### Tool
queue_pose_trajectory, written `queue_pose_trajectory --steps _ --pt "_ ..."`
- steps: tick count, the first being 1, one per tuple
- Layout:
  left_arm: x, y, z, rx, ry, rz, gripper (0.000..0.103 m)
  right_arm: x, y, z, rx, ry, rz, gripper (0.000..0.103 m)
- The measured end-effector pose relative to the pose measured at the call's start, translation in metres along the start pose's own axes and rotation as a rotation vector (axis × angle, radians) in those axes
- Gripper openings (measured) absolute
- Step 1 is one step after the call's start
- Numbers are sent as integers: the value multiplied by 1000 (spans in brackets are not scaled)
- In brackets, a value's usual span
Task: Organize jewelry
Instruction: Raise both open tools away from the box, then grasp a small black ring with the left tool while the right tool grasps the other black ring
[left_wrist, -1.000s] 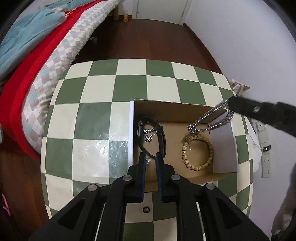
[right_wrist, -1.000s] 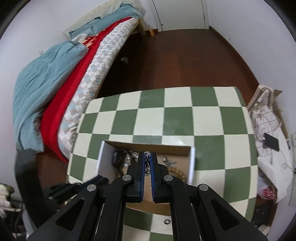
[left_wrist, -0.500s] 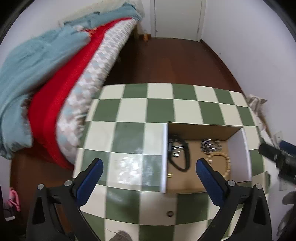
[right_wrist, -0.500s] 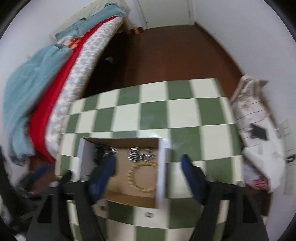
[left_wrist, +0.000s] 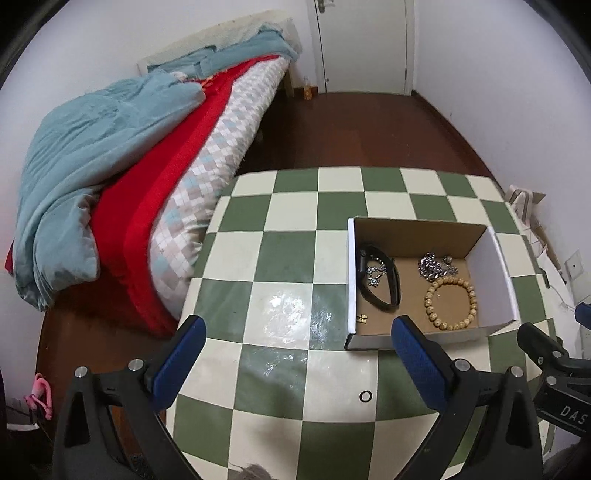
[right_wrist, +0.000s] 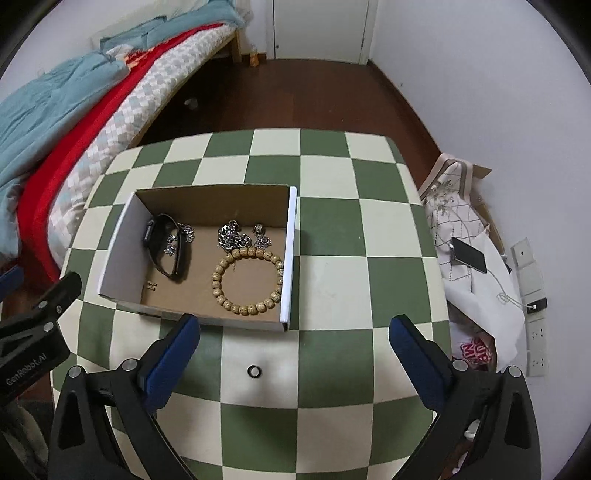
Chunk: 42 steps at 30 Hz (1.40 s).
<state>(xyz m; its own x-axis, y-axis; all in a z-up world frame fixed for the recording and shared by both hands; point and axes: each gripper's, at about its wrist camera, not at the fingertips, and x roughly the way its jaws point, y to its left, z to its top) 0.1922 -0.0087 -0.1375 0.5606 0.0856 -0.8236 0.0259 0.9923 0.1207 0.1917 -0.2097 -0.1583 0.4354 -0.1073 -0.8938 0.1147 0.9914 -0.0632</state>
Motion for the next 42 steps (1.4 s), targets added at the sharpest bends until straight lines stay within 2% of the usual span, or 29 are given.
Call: queue_pose_trajectory --steps 19,24,27,29,32,33,34,36,38,42 --pt "-106 25 -22 -26 -198 -16 102 -117 8 -43 31 -224 -22 103" --pt "-117 32 -28 -54 -224 -13 102 -139 9 -52 44 -259 2 103" --pt "-108 33 -36 -59 -222 7 102 -141 9 -56 54 -265 17 103" --pt "-96 32 -42 -52 -196 6 103 -136 7 -62 72 -261 36 103" --pt "-66 30 -55 -44 -138 58 103 -112 3 -74 87 -234 28 103" --pt "-60 29 -59 -38 -130 78 103 -98 1 -79 91 -215 38 97" --pt "-49 27 -63 -23 -123 121 102 -84 0 -83 90 -191 41 81" --pt "-27 23 -72 12 -105 198 103 -55 0 -90 93 -142 56 60" --pt "-6 21 -78 32 -74 235 103 -22 -2 -97 117 -101 100 60" --pt "23 23 -86 32 -7 252 103 31 -1 -107 148 -69 152 60"
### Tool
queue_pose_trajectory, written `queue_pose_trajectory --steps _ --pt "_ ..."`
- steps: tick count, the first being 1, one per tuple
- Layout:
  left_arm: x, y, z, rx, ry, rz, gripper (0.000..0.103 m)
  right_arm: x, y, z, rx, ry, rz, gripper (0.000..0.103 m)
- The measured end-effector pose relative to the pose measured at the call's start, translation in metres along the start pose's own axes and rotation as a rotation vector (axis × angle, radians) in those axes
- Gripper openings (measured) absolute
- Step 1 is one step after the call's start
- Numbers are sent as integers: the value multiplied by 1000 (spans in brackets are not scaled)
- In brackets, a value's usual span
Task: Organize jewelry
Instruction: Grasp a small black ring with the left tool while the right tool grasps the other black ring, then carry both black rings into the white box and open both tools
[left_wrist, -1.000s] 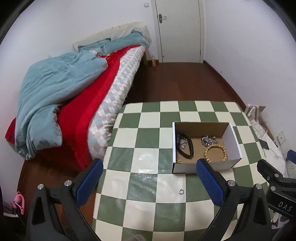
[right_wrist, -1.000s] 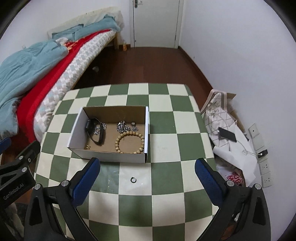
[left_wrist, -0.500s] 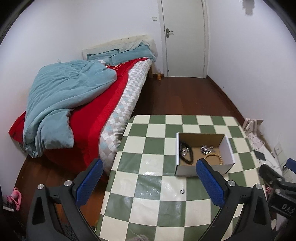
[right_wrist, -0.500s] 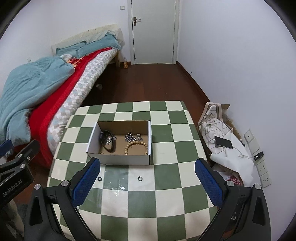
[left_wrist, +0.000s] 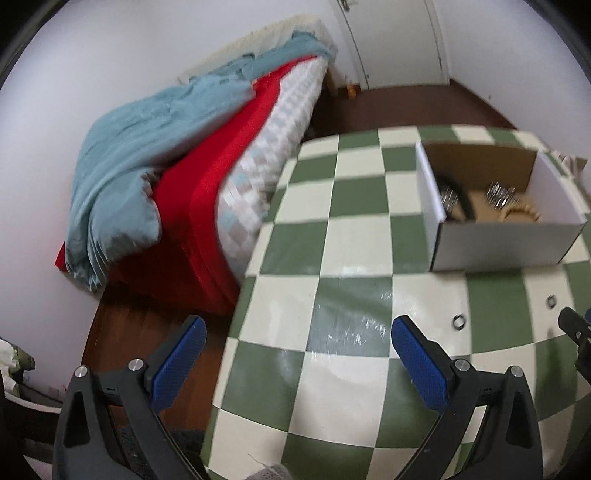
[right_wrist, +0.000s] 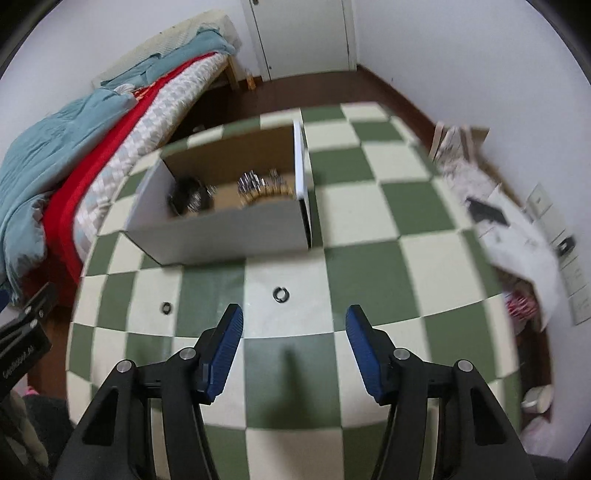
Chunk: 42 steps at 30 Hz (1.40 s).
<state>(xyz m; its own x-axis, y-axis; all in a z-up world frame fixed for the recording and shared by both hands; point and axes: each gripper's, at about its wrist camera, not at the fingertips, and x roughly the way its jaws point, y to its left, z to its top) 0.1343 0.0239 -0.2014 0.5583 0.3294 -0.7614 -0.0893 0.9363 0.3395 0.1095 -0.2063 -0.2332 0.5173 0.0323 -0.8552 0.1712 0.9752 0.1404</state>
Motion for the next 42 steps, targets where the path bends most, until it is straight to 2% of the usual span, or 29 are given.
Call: queue_pose_trajectory --steps 3,6,8,10,12,13,14,18,22,27,29,30,31,32,34,37,42 --pt "13 -4 -3 5 24 7 103 28 -2 -5 20 15 15 60" --pt "20 -7 -3 9 40 5 102 39 7 -5 -22 -23 2 60" --pt "26 -9 -4 9 57 0 102 42 14 -3 -55 -33 -21 60" --pt "31 -11 -4 1 76 -14 102 45 22 -5 -101 -43 -65 55" --pt "34 -14 -4 -3 91 -32 102 46 30 -6 -155 -56 -122 38" --pt "35 -17 -4 -4 98 -44 102 46 33 -7 -164 -67 -121 21" --pt "35 -20 -4 -4 102 -55 102 46 34 -8 -174 -72 -128 13" --pt "31 -34 -3 6 106 -106 102 45 28 -7 -143 -68 -103 13" --pt "32 -55 1 24 126 -179 102 34 -6 -4 -27 -54 -81 13" --pt "37 -85 0 61 170 -272 100 24 -34 -7 34 -43 -94 13" --pt "37 -91 -2 61 170 -322 81 23 -40 -8 39 -36 -103 13" --pt "35 -92 -3 54 160 -332 76 22 -42 -9 41 -31 -106 13" --pt "33 -93 -3 50 155 -353 66 21 -44 -10 41 -29 -109 13" --pt "32 -94 -3 44 152 -375 50 21 -45 -11 42 -29 -111 13" --pt "28 -95 -3 33 143 -414 27 21 -46 -13 44 -26 -112 13" --pt "23 -102 -2 69 129 -407 10 20 -45 -14 42 -25 -105 13" --pt "20 -103 -3 76 125 -401 10 18 -38 -12 25 -33 -100 13"
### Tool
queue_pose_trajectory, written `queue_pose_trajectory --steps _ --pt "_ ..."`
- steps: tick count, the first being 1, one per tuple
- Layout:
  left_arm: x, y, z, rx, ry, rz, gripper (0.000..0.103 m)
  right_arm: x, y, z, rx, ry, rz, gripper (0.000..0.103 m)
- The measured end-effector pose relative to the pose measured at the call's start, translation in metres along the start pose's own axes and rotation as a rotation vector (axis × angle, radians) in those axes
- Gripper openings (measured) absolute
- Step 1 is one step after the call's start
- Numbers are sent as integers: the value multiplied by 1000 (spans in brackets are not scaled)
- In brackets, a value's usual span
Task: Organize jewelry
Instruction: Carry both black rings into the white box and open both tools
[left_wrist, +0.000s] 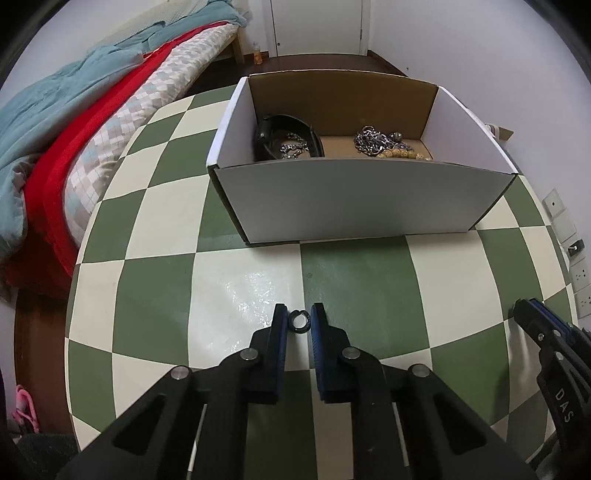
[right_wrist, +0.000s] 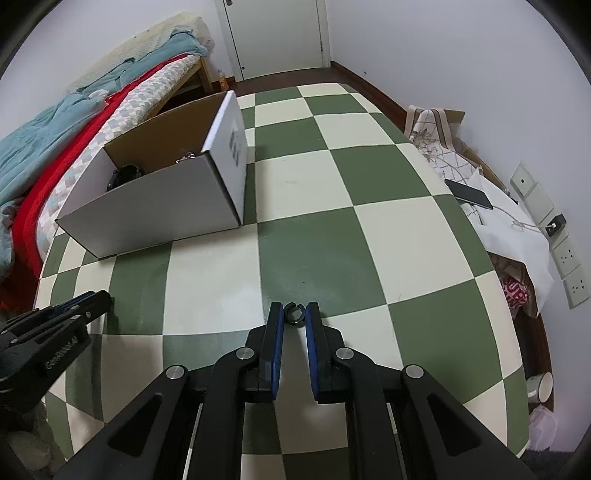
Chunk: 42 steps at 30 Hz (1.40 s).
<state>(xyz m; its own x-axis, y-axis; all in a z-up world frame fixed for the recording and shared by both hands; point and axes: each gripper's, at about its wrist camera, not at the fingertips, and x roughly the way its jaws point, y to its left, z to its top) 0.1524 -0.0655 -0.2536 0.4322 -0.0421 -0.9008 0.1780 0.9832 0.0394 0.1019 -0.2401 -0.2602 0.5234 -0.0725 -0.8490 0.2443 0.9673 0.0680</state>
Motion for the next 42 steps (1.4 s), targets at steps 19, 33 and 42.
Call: queue_pose_trajectory --steps 19,33,42 --pt "-101 26 55 -25 -180 6 10 -69 36 54 -25 -116 82 13" --pt "-73 41 142 -38 -38 -112 10 -58 50 147 1 -30 242 13" --pt "-25 44 169 -53 168 -226 11 9 54 175 23 212 314 13"
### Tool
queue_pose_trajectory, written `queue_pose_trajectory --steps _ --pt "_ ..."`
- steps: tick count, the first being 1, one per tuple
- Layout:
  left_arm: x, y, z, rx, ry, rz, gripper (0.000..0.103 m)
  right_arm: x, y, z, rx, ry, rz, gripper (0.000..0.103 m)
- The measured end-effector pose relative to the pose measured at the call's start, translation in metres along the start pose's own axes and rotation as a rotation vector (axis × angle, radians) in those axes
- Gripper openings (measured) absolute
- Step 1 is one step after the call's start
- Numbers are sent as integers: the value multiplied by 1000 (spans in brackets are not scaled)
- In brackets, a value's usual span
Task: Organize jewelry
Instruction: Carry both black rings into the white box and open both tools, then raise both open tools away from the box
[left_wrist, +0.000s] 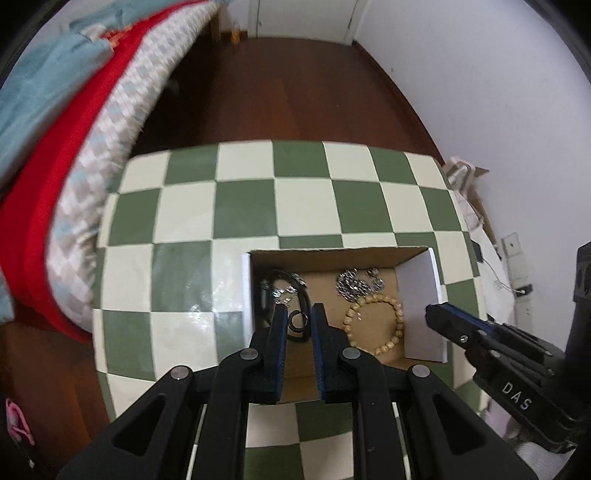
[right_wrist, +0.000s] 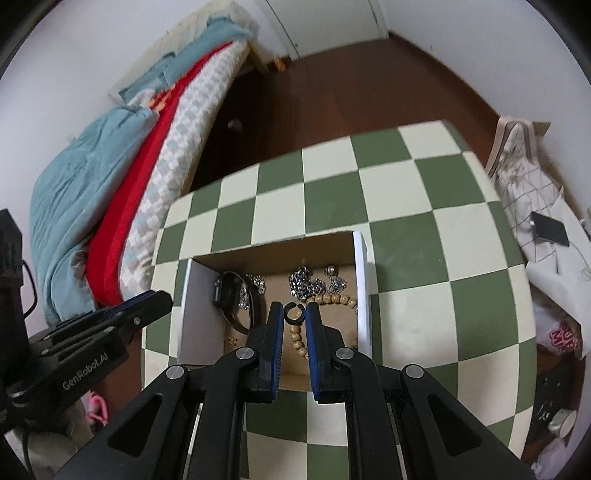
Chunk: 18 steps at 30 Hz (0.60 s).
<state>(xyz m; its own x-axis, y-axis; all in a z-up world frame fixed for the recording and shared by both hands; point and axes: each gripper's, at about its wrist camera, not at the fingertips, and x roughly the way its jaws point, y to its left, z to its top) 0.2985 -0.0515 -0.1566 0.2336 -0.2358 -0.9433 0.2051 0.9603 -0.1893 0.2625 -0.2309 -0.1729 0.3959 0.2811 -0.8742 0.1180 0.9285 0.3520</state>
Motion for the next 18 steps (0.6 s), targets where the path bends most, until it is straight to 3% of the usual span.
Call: queue_pose_trajectory --steps 6,8,9,10,11,14,16,18 --pt "-5 2 7 -45 25 -35 14 9 -4 7 37 74 2 14" --pt "-11 1 9 -40 13 -26 29 8 -5 8 46 83 -2 21" --pt "-15 2 9 -40 3 -17 36 6 -5 8 49 84 -3 34" --pt "-19 2 9 -41 -12 -1 52 4 -6 9 51 82 -2 44" --pt "-23 3 8 -41 -27 9 67 2 -6 9 53 78 -11 47" --pt "-36 7 6 -40 -79 74 89 -7 -7 8 53 67 -24 49" --pt "-41 9 1 -31 -100 121 100 -12 -4 6 27 55 -76 66" --pt "-44 12 -6 -22 -118 174 102 -18 0 3 -5 44 -135 83"
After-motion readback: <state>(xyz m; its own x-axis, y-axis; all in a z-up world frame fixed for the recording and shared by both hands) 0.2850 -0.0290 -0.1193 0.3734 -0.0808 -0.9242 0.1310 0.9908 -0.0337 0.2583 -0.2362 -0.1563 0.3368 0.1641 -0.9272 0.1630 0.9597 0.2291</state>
